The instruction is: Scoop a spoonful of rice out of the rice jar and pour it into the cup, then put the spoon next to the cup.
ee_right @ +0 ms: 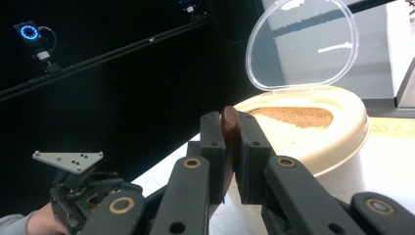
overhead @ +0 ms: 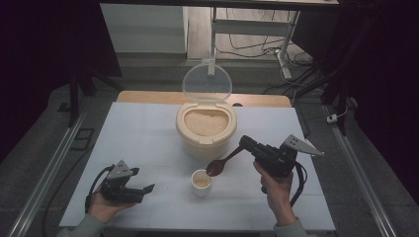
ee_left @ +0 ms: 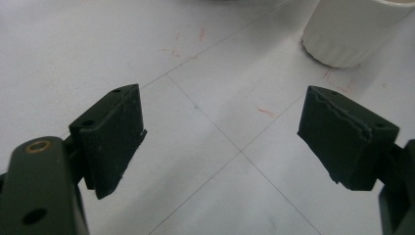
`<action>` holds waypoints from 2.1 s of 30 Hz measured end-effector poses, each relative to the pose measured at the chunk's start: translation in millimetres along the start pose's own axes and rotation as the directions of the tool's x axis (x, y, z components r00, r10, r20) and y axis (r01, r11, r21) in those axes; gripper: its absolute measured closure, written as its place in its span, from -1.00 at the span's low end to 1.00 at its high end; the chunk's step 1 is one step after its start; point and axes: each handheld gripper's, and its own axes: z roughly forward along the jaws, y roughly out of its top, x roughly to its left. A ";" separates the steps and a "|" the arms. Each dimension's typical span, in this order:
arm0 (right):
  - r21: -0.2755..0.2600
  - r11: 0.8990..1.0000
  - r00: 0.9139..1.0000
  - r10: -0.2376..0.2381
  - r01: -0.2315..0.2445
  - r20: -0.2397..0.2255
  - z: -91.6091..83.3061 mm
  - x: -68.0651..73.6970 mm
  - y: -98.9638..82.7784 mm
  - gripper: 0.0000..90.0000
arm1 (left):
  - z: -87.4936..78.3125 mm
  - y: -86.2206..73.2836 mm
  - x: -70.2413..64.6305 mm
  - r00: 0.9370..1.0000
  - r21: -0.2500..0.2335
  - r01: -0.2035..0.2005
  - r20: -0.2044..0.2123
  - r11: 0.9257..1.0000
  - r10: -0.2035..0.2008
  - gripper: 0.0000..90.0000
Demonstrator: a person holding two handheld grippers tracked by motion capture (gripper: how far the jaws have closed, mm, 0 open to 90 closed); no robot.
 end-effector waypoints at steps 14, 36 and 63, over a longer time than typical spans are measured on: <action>0.107 0.991 0.996 -0.084 0.080 0.033 -15.3 -1.9 12.6 0.85 | 0.8 0.6 -1.1 1.000 0.004 -0.013 0.004 1.000 0.013 -0.63; 0.358 0.922 0.989 -0.134 0.145 -0.057 9.7 5.9 2.9 0.85 | 1.6 1.4 -3.3 1.000 0.013 -0.027 0.013 1.000 0.027 -0.63; 0.472 0.873 0.990 -0.142 0.125 -0.001 35.1 -21.4 -31.0 0.74 | 5.1 0.9 -5.1 0.999 0.036 -0.039 0.023 0.999 0.039 -0.62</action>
